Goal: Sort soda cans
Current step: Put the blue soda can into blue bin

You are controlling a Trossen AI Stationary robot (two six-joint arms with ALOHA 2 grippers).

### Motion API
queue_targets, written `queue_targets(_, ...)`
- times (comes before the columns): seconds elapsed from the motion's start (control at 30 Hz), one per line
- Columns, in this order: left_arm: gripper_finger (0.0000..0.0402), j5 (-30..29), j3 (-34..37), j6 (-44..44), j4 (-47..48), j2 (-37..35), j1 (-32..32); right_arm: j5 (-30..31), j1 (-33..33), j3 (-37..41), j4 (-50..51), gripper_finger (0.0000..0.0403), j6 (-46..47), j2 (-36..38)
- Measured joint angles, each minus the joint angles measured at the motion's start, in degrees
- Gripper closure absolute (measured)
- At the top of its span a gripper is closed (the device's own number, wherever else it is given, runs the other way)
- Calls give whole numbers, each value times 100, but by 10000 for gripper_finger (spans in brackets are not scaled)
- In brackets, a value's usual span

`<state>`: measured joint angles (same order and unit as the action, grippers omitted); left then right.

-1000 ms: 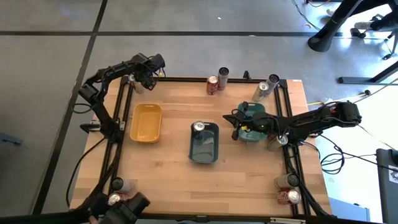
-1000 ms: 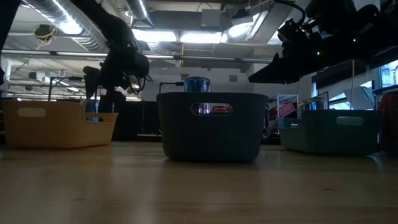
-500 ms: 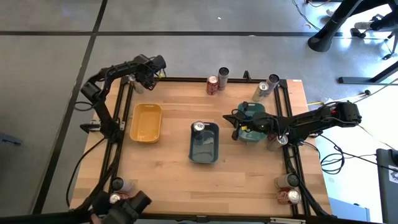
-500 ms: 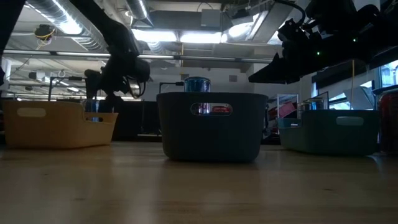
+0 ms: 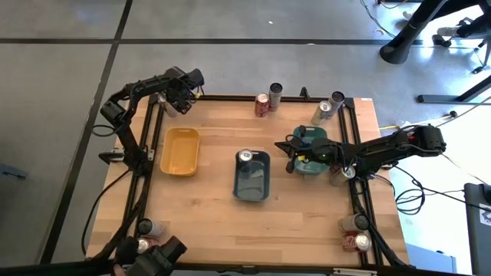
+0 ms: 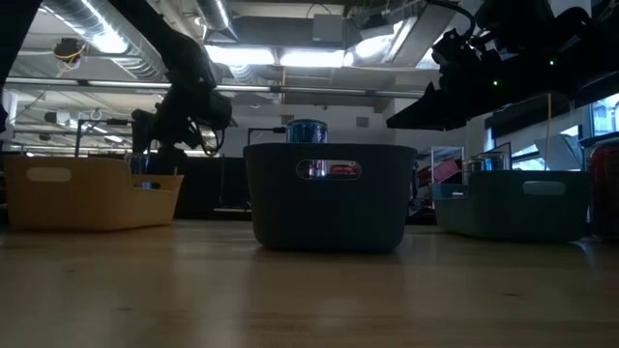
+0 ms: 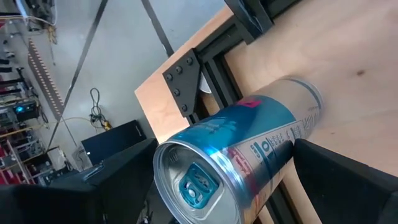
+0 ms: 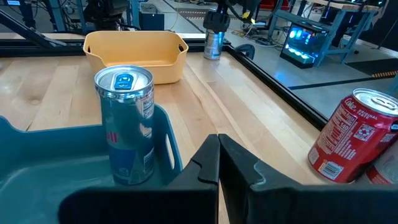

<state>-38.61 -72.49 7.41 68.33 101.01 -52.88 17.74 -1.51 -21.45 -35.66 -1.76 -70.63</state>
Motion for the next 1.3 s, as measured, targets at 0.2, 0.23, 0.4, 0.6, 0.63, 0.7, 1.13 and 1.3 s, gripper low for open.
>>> queue_targets(0.2,43,203,2,-171,61,2,-1,-2,-1,0,2,397,0,0)
queue_targets(0.23,43,259,2,-188,79,2,-3,-2,0,0,1,397,0,0)
queue_targets(0.4,43,474,6,-196,228,-8,-2,-2,0,0,0,397,0,0)
queue_targets(0.6,43,798,15,-193,323,-127,-4,-4,1,0,0,397,-2,0)
queue_targets(0.63,43,887,15,-193,333,-157,-4,-4,0,0,0,397,-2,0)
queue_targets(0.7,43,1079,15,-202,353,-237,-4,-4,1,0,0,397,-2,0)
queue_targets(1.13,43,1490,7,-209,671,-352,-4,-4,0,0,22,397,-2,0)
queue_targets(1.3,53,1481,7,-419,815,-350,38,-4,-1,0,33,397,-2,0)
